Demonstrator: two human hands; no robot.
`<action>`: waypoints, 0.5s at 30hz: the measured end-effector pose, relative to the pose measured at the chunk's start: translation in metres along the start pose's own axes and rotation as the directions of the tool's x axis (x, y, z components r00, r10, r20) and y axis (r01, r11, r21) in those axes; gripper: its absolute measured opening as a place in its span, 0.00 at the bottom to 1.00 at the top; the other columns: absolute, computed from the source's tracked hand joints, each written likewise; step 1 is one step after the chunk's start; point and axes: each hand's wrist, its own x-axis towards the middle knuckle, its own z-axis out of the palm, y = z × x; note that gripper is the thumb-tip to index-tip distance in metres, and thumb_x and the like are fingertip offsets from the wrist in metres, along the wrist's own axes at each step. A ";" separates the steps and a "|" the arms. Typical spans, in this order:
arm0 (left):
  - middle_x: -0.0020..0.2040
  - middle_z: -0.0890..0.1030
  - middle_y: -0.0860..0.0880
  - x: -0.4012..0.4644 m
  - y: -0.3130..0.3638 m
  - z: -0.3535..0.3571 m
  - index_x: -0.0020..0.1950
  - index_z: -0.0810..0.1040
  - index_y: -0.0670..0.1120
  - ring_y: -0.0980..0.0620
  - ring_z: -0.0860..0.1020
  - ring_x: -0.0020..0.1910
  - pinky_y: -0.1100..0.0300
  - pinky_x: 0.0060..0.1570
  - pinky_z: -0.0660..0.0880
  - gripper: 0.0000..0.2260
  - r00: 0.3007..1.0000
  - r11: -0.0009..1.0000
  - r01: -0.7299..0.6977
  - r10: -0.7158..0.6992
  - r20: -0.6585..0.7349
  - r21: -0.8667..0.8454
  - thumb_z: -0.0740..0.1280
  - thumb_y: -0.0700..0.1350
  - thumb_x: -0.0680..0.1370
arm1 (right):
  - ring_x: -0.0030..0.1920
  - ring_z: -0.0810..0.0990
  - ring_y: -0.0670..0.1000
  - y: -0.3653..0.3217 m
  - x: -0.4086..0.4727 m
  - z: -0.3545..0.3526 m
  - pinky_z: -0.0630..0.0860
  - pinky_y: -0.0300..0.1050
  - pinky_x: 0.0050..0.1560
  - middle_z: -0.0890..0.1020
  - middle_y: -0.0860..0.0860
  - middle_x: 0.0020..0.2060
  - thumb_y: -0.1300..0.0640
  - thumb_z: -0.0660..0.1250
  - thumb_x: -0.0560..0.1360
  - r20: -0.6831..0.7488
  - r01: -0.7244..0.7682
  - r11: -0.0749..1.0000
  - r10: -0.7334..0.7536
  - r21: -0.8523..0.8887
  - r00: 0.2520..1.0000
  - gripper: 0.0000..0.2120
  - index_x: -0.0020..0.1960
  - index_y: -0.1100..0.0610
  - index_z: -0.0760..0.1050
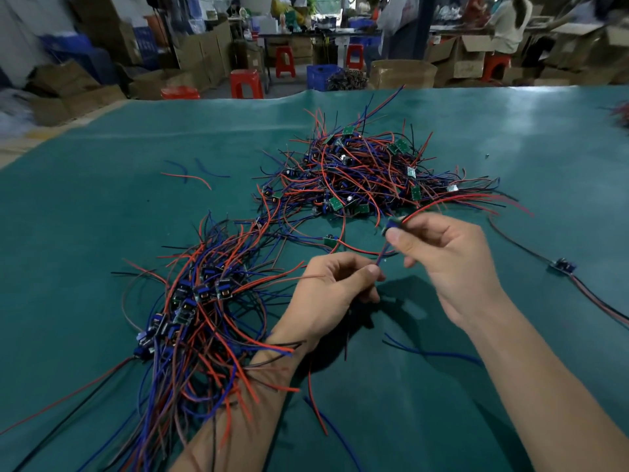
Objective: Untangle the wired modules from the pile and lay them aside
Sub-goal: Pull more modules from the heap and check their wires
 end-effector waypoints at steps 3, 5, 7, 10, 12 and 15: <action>0.30 0.78 0.45 -0.001 0.002 0.000 0.46 0.81 0.35 0.62 0.72 0.25 0.73 0.28 0.67 0.07 0.998 1.000 -0.016 0.014 0.053 0.024 0.66 0.35 0.81 | 0.35 0.75 0.49 -0.017 0.002 -0.008 0.73 0.40 0.35 0.82 0.49 0.33 0.65 0.73 0.74 -0.148 0.057 0.992 -0.039 0.114 0.988 0.07 0.40 0.55 0.82; 0.31 0.78 0.43 -0.002 0.004 -0.001 0.46 0.81 0.33 0.62 0.72 0.23 0.74 0.26 0.66 0.07 0.997 0.999 -0.013 0.010 0.083 0.034 0.66 0.34 0.80 | 0.37 0.76 0.49 -0.033 0.000 -0.005 0.73 0.41 0.37 0.82 0.49 0.34 0.66 0.72 0.76 -0.205 0.124 0.984 -0.096 0.131 0.974 0.06 0.43 0.57 0.80; 0.31 0.78 0.44 -0.002 0.004 -0.002 0.44 0.82 0.35 0.63 0.71 0.23 0.74 0.27 0.66 0.07 0.995 0.997 -0.018 0.010 0.098 0.081 0.66 0.35 0.80 | 0.36 0.76 0.49 -0.059 -0.003 0.005 0.73 0.42 0.38 0.82 0.48 0.34 0.66 0.71 0.76 -0.220 0.195 0.967 -0.157 0.162 0.963 0.06 0.43 0.56 0.80; 0.31 0.80 0.47 -0.001 -0.002 0.000 0.43 0.82 0.38 0.59 0.73 0.27 0.68 0.31 0.68 0.08 0.997 0.975 -0.001 -0.017 0.078 0.223 0.67 0.37 0.80 | 0.35 0.78 0.49 -0.113 -0.001 0.023 0.74 0.41 0.35 0.83 0.49 0.33 0.63 0.71 0.73 -0.142 0.246 0.906 -0.209 0.344 0.968 0.07 0.38 0.55 0.83; 0.32 0.80 0.46 0.000 -0.004 0.001 0.45 0.81 0.37 0.58 0.74 0.28 0.67 0.32 0.69 0.07 0.998 0.975 0.014 -0.027 0.058 0.220 0.66 0.37 0.80 | 0.33 0.78 0.48 -0.139 0.004 0.043 0.74 0.39 0.33 0.82 0.50 0.33 0.60 0.72 0.71 0.032 0.169 0.912 -0.195 0.375 0.980 0.05 0.37 0.56 0.83; 0.32 0.80 0.46 -0.001 -0.003 0.002 0.45 0.81 0.38 0.57 0.73 0.27 0.66 0.30 0.69 0.06 0.999 0.980 0.026 -0.032 0.028 0.199 0.67 0.37 0.80 | 0.30 0.78 0.47 -0.142 0.014 0.090 0.77 0.39 0.32 0.81 0.53 0.31 0.60 0.73 0.76 0.316 0.024 0.975 -0.094 0.219 0.944 0.08 0.40 0.62 0.81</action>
